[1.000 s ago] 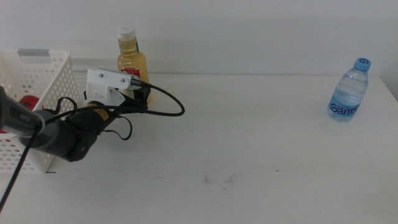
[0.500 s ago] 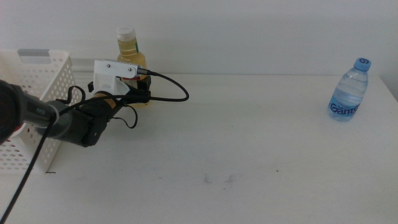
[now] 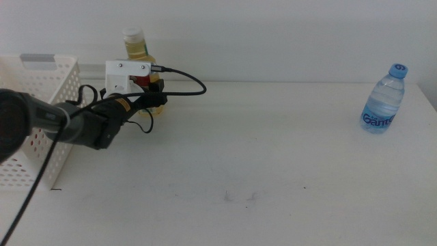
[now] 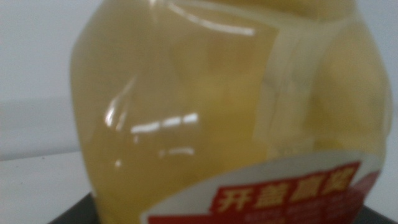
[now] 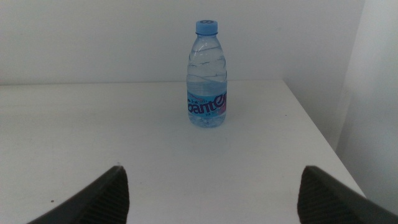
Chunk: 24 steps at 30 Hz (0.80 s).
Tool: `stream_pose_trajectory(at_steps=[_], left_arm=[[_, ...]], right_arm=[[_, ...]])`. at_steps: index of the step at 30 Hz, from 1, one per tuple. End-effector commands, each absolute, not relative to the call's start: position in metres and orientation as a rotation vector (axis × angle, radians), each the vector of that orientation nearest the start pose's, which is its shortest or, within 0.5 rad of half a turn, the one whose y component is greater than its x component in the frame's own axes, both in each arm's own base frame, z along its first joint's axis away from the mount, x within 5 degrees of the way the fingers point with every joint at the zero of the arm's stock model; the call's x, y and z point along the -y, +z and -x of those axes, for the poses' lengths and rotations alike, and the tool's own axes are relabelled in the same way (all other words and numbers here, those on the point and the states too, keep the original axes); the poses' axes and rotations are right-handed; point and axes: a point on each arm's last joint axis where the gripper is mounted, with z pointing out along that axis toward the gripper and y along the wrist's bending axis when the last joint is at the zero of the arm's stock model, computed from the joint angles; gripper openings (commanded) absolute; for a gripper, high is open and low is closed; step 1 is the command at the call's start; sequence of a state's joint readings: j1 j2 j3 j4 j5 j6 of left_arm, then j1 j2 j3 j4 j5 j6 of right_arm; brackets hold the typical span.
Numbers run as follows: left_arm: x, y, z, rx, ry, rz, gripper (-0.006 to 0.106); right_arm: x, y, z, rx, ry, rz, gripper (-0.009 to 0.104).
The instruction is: Use arms to grab the bottles and put them into the dustbin to the left of the table.
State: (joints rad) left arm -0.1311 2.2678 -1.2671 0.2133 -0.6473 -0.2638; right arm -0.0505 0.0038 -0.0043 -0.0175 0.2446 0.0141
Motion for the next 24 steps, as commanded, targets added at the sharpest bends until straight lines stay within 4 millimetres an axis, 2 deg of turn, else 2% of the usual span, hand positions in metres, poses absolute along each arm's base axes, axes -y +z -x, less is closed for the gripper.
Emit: stream_pose_trajectory(at_steps=[1, 2, 3, 6, 12, 16, 20, 24], left_arm=[[0.074, 0.118, -0.458, -1.911, -0.252, -0.218, 0.032], [0.075, 0.123, -0.454, -1.962, -0.225, -0.267, 0.024], [0.078, 0.136, -0.447, -1.995, -0.205, -0.298, 0.015], [0.081, 0.168, -0.427, -2.106, -0.167, -0.247, -0.001], [0.092, 0.237, -0.374, -2.275, -0.091, -0.136, -0.002], [0.098, 0.277, -0.345, -2.279, -0.06, -0.154, -0.002], [0.098, 0.304, -0.323, -2.262, -0.05, -0.151, -0.002], [0.085, 0.326, -0.306, -2.305, -0.056, -0.11, -0.002]], right_arm=[[0.004, 0.192, -0.055, -1.722, -0.057, -0.044, 0.088], [0.004, 0.192, -0.055, -1.722, -0.057, -0.044, 0.088], [0.004, 0.192, -0.055, -1.722, -0.057, -0.044, 0.088], [0.004, 0.192, -0.055, -1.722, -0.057, -0.044, 0.088], [0.004, 0.192, -0.055, -1.722, -0.057, -0.044, 0.088], [0.004, 0.192, -0.055, -1.722, -0.057, -0.044, 0.088], [0.004, 0.192, -0.055, -1.722, -0.057, -0.044, 0.088], [0.004, 0.192, -0.055, -1.722, -0.057, -0.044, 0.088]])
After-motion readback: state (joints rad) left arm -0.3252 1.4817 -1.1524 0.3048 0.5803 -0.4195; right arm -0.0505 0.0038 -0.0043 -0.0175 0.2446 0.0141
